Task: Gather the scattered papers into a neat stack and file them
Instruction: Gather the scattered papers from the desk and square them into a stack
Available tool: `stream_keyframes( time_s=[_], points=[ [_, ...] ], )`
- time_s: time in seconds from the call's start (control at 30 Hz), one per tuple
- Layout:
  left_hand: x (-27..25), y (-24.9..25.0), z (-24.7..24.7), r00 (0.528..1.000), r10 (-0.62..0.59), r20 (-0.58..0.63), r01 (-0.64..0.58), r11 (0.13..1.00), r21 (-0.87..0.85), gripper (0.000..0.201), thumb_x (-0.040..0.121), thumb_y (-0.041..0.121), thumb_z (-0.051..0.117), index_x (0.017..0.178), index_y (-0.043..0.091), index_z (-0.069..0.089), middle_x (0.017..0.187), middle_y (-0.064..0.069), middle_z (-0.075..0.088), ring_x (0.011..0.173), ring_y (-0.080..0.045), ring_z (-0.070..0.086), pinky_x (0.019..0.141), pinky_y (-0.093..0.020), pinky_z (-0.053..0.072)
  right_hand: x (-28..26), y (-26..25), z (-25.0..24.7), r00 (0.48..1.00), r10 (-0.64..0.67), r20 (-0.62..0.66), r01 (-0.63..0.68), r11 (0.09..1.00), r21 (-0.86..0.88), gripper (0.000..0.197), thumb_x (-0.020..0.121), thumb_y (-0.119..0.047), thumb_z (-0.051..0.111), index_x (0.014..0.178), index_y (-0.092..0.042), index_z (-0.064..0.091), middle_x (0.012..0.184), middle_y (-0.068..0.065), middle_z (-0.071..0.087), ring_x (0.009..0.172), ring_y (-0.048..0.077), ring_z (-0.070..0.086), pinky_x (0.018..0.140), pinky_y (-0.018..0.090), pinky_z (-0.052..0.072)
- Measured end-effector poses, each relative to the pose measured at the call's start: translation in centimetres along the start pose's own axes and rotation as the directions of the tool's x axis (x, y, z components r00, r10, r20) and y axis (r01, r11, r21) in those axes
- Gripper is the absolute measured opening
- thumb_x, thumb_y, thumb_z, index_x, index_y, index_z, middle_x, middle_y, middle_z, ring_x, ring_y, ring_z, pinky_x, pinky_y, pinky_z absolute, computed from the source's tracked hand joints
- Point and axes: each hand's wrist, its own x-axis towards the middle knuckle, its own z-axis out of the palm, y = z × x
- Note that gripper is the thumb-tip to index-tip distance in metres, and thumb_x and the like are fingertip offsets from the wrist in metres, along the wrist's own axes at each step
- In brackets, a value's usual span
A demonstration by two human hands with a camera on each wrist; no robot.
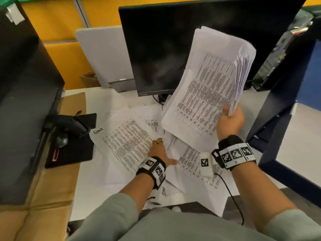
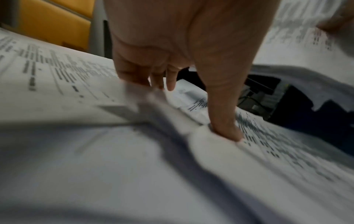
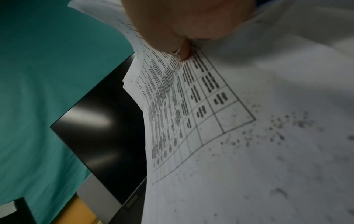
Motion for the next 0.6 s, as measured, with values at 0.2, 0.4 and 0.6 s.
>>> stream_keyframes(
  time_s=[0.2,0.4,0.6],
  points=[
    [-0.3,-1.0,-0.9,1.0,0.023,0.011,-0.02,0.975,-0.22,0.083,0.078,0.019,0.072,0.144,0.014,0.022,0.146,-0.011,0.038,0.131,-0.027,0.041,0.103,-0.033,0.038,-0.1,1.6,-0.3,1.0,0.024,0.016,-0.025,0.996,0.081,0.032,0.092,-0.007,0.049,0.123,-0.012,0.055,0.102,-0.003,0.057,0.092,0.013,0.056,0.078,0.025,0.046],
    [-2.3,-6.5,-6.3,0.977,-0.195,-0.091,0.153,0.928,-0.339,0.037,0.089,0.019,0.059,0.12,0.0,0.053,0.117,-0.016,0.059,0.114,-0.033,0.055,0.09,-0.035,0.045,-1.2,3.2,0.4,0.985,0.142,0.098,-0.155,0.978,0.139,0.034,0.092,-0.008,0.051,0.126,-0.007,0.052,0.111,0.004,0.058,0.099,0.015,0.053,0.086,0.026,0.042],
    [-2.5,-13.3,-7.5,0.896,-0.404,0.184,0.441,0.768,-0.464,0.059,0.066,0.03,0.078,0.114,0.002,0.057,0.112,-0.012,0.064,0.099,-0.032,0.062,0.086,-0.037,0.052,-2.6,5.0,2.0,0.949,0.273,0.16,-0.285,0.957,0.056,0.038,0.09,-0.01,0.054,0.127,-0.005,0.051,0.123,0.017,0.059,0.105,0.028,0.058,0.088,0.03,0.045]
  ],
)
